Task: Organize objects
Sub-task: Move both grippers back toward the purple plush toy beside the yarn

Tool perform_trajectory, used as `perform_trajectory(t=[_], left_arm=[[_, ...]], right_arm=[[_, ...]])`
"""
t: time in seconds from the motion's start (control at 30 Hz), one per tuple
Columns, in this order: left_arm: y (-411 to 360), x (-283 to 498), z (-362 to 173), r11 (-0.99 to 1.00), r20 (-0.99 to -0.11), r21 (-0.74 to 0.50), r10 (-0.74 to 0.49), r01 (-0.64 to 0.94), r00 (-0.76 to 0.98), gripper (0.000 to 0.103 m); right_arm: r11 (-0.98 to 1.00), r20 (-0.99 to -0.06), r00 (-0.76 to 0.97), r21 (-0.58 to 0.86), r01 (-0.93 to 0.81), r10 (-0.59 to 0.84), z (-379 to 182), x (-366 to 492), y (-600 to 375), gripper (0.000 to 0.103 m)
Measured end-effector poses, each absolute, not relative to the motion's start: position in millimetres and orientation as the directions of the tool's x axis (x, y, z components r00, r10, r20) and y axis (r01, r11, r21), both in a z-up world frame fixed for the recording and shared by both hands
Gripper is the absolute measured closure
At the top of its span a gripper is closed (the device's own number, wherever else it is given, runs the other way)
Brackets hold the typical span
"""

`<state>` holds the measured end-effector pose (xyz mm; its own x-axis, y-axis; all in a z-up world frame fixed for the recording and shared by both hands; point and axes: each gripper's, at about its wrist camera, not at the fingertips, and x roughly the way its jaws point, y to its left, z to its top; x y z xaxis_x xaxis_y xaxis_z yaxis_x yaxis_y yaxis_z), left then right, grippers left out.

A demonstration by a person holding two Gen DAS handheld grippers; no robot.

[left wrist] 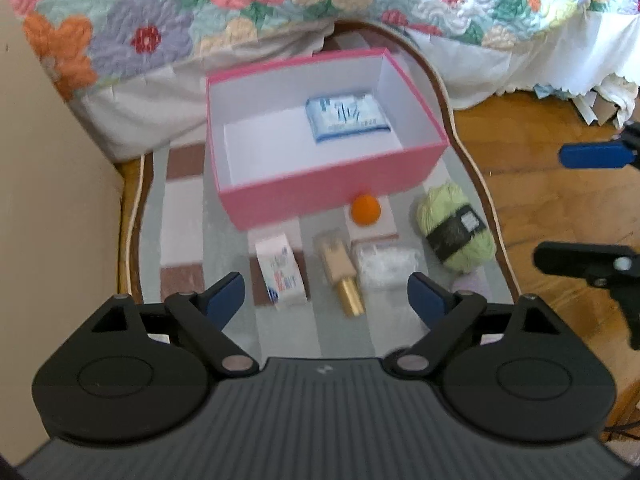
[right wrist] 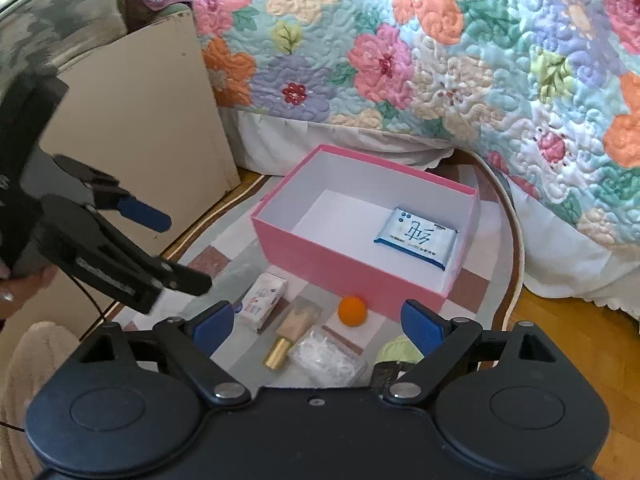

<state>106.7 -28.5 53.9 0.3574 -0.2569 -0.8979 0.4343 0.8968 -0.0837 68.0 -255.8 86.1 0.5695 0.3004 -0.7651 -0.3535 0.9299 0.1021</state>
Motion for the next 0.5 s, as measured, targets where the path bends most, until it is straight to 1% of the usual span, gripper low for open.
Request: perform_trajectory(t=[0.13, 0.17, 0.27, 0.4, 0.5], left_arm=[[-20, 93, 40, 0.907, -0.895, -0.126, -0.279, 0.403, 0.347, 0.014], [-19, 88, 37, 0.91, -0.887, -0.116, -0.276, 0.399, 0.371, 0.013], [-23, 76, 30, 0.9, -0.876, -0.066, -0.259, 0.432, 0.407, 0.007], [-32, 67, 13, 0.898, -0.877, -0.048, -0.248, 0.438, 0.412, 0.007], [-41, 61, -7, 0.895, -0.886, -0.058, -0.251, 0.443, 0.39, 0.006]], right_arm=[[0.927, -0.762, 0.568, 0.111, -0.359, 0.311, 86, 50, -252, 0.01], [0.926, -0.766, 0.561, 0.115, -0.36, 0.313, 83, 45, -252, 0.01], [0.93, -0.782, 0.544, 0.119, -0.349, 0.304, 71, 36, -254, 0.01], [0.936, -0.79, 0.531, 0.145, -0.322, 0.305, 46, 29, -262, 0.01], [0.92, -0.766, 0.536, 0.184, -0.345, 0.354, 34, 15, -263, 0.01]])
